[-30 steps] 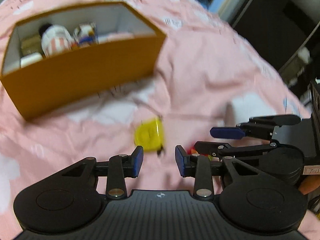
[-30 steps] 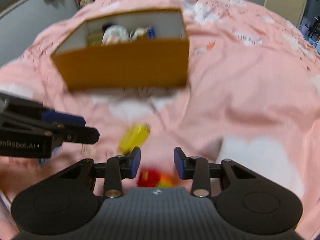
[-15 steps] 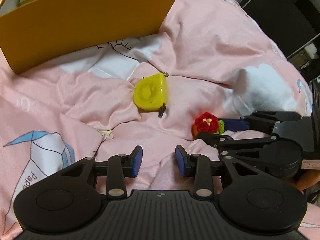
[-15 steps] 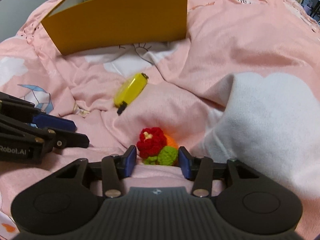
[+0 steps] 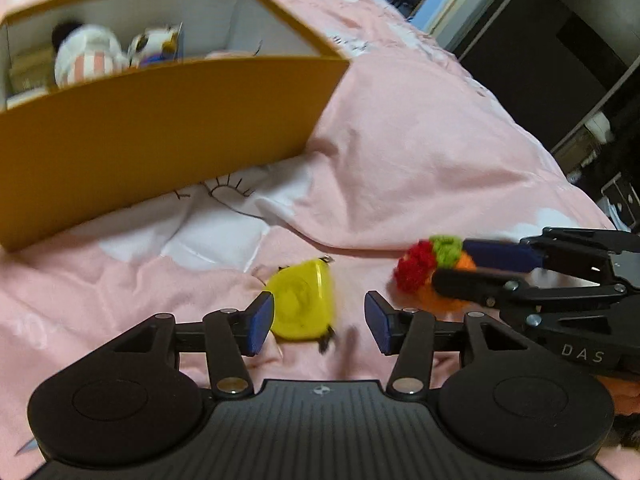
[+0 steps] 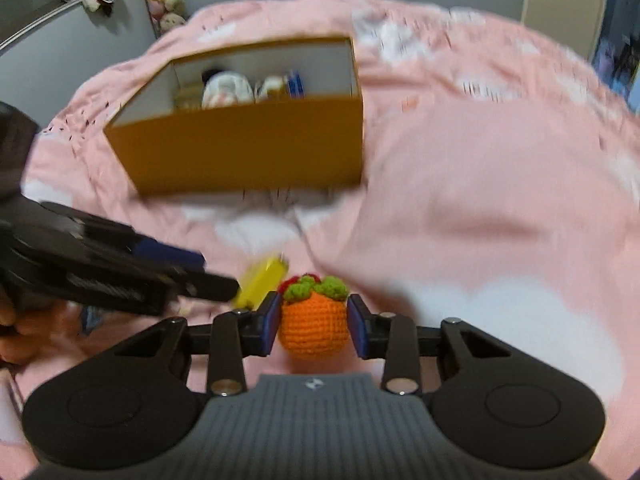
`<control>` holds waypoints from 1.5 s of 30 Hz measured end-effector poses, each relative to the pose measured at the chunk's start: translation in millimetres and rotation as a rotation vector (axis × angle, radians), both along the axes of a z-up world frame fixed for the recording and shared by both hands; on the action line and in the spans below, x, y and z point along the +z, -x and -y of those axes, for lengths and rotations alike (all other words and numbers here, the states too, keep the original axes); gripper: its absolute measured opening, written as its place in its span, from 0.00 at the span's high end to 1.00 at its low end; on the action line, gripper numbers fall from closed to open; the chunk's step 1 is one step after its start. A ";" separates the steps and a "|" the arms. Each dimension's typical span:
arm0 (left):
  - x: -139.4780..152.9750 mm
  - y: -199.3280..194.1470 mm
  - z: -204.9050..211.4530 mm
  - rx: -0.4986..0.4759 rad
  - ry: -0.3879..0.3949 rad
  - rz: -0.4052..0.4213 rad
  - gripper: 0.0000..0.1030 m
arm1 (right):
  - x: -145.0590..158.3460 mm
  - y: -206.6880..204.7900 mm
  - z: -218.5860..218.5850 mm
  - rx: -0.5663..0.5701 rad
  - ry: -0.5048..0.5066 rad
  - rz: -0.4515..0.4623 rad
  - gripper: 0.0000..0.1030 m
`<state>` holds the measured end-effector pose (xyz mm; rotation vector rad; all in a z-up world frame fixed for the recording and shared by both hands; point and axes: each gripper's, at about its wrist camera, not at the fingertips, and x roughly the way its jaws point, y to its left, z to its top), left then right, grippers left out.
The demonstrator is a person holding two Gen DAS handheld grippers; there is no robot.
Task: Organize objects
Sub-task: 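Grasp the yellow tape measure with the left tool while the right grasps the orange crocheted fruit, then carry the tape measure and crocheted fruit over the orange box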
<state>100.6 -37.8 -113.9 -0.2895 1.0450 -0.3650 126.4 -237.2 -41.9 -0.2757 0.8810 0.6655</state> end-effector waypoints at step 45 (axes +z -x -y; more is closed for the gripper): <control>74.0 -27.1 -44.8 0.237 0.152 0.230 0.45 | 52.7 -61.1 -53.2 0.173 -0.018 0.115 0.59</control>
